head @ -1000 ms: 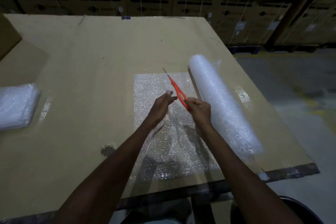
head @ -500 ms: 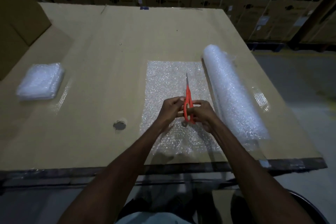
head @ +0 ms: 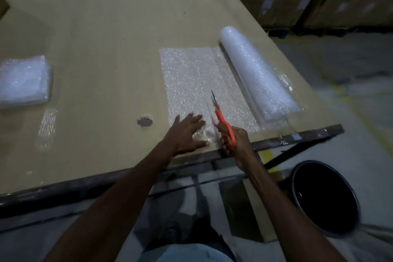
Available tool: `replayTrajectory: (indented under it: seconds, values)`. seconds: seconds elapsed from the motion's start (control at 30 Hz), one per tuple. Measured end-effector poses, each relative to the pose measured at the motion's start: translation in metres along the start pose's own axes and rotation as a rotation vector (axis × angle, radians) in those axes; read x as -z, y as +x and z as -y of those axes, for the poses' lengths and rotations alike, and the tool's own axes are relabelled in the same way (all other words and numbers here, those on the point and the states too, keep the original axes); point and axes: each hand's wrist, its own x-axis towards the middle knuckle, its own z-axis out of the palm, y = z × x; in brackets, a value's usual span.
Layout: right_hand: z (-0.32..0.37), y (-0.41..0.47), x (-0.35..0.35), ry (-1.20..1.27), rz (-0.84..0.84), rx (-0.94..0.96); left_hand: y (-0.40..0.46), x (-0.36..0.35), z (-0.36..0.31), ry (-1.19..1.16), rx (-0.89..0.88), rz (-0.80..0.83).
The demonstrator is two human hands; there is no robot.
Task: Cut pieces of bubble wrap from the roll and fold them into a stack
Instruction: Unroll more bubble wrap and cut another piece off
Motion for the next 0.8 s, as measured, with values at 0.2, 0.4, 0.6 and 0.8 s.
replayTrajectory:
  seconds: [0.2,0.4,0.6,0.8]
  values:
    - [-0.027,-0.047,0.016,-0.009,-0.045,-0.022,-0.013,0.006,-0.016,0.106,-0.170,-0.126]
    - [-0.036,-0.064,0.033,-0.035,0.001,-0.055,-0.018,0.014,-0.027,0.321,-0.214,-0.125]
    - [-0.050,-0.073,0.046,-0.106,0.069,-0.106,-0.016,0.011,-0.037,0.231,-0.058,-0.190]
    - [-0.053,-0.084,0.064,-0.145,0.155,-0.178,-0.021,-0.001,-0.046,0.127,0.078,-0.249]
